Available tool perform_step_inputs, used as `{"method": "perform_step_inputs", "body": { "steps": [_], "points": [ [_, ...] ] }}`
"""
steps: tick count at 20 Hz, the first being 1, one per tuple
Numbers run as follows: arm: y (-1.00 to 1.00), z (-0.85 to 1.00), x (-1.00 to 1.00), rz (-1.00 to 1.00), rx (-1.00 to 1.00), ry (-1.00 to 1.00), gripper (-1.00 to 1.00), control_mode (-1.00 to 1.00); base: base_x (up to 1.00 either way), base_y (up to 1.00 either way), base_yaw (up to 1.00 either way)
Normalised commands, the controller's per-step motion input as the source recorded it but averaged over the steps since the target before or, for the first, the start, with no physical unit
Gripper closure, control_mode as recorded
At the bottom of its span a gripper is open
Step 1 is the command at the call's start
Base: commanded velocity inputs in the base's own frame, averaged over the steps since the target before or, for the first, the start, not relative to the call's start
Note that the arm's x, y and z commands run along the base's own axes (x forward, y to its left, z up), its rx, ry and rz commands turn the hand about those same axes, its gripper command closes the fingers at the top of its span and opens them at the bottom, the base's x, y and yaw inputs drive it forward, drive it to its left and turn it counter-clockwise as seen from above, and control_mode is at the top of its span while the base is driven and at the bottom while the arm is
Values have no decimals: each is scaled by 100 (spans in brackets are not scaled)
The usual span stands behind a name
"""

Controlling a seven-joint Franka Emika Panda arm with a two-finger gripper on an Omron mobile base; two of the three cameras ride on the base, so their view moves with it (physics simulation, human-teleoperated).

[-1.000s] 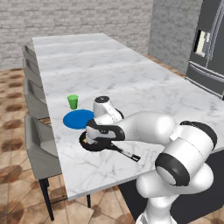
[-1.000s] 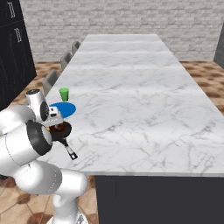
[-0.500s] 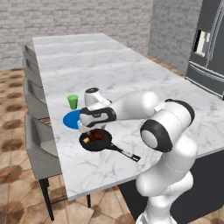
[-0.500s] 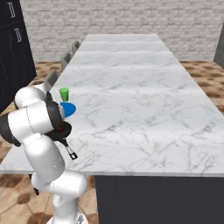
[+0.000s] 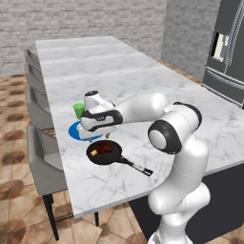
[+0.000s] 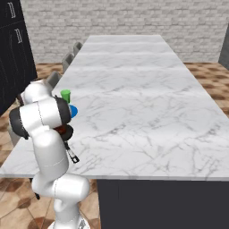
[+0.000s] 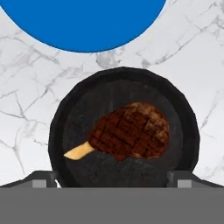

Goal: Pick up the pan with the steak in it and place it on the dining table. Then place the steak on the plate.

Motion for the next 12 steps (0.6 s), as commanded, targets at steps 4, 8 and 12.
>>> {"method": "perform_step_inputs", "body": {
  "steps": [4,8,12],
  "points": [
    [-14,-4,-3,-15,11,-1,-100,-100,0,0,0],
    [-15,-9,-6,-27,10,-3,-100,-100,0,0,0],
    [-5,-14,-1,-34,7,-4,-100,-100,0,0,0]
  ]
}}
